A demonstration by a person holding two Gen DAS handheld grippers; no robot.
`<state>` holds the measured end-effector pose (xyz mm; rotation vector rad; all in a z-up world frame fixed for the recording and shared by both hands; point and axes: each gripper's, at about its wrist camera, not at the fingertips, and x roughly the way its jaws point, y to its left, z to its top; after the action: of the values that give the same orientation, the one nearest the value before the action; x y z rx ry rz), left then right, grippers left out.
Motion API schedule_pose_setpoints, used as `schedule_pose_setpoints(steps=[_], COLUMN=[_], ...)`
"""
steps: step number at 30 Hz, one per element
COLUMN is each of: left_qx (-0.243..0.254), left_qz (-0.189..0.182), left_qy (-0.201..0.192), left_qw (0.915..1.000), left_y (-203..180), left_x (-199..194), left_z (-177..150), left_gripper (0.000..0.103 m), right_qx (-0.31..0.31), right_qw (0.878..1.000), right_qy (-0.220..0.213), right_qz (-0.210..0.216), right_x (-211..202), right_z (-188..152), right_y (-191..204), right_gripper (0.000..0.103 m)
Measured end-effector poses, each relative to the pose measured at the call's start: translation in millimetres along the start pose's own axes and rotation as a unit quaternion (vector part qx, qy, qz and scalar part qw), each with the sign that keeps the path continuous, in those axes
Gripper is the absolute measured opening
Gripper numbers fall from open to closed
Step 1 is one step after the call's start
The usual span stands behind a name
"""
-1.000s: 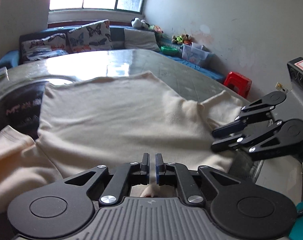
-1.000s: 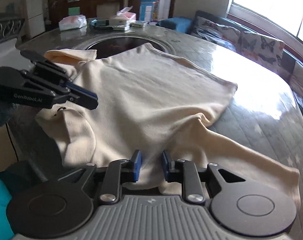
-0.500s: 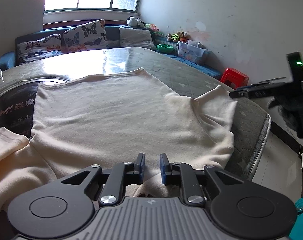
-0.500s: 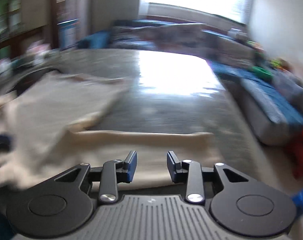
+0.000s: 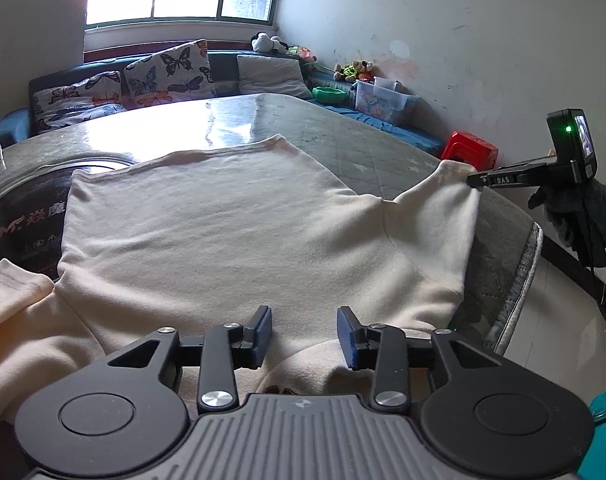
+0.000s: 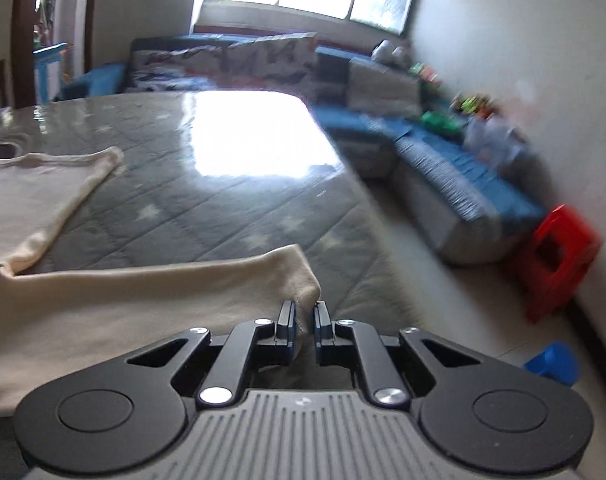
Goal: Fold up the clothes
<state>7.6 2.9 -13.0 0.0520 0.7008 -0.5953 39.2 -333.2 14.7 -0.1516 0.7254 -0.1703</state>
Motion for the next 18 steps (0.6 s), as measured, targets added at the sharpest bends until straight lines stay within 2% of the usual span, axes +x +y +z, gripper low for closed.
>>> schedule_pose_setpoints(steps=[5,6,10,13,18], left_qx=[0.005,0.005,0.001,-0.011,-0.045], left_qz=[-0.001,-0.001,0.003,0.01,0.051], left_qy=[0.0,0.001,0.0,-0.008,-0.016], left_qw=[1.0,1.0,1.0,0.9999,0.9975], left_y=[-3,-3,-1,7,28], left_x=[1,0,-3,-7,-14], left_z=[0,1,4,7,10], left_gripper=[0.046,0.046,0.046,0.046,0.046], right_qx=[0.003,0.0,-0.01,-0.037,-0.065], right_qw=[1.0,1.0,1.0,0.998,0.98], right_qy=[0.015,0.01,-0.013,-0.052,-0.075], right_qz=[-0.018,-0.021,-0.02,0.028,0.172], right_x=[9,7,-6,-30,-52], right_z=[-6,-5,0,11,28], right_y=[-2,-1,6,27,77], right_gripper=[0.013,0.02,0.021,0.022,0.028])
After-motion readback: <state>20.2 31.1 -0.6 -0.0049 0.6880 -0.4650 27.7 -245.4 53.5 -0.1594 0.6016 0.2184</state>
